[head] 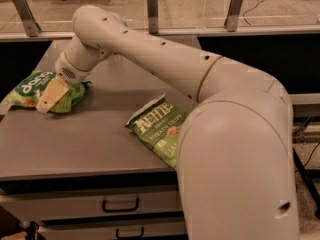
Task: Pick green rice chip bag
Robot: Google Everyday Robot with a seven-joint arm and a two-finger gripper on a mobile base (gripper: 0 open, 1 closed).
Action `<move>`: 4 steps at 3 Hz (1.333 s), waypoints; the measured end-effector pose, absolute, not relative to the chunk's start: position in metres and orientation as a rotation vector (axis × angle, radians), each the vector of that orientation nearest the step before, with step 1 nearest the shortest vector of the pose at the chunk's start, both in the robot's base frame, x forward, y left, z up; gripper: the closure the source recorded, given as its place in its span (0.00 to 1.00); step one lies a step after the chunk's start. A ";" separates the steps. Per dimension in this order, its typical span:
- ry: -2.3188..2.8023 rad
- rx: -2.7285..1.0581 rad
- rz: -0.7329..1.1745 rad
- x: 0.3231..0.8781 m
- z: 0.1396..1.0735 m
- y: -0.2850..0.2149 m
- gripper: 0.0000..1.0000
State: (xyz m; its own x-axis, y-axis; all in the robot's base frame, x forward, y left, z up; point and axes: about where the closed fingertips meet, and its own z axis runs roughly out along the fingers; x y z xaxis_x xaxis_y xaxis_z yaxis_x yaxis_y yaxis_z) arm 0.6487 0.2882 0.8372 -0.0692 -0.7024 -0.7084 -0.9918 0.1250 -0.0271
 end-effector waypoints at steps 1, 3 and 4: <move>1.885 -1.598 0.654 0.649 0.833 0.280 0.39; 1.766 -1.530 0.649 0.640 0.894 0.240 0.85; 1.626 -1.469 0.692 0.648 0.939 0.203 1.00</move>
Offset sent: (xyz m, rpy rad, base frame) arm -0.0038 -0.0519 0.0455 0.0584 -0.0447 -0.0907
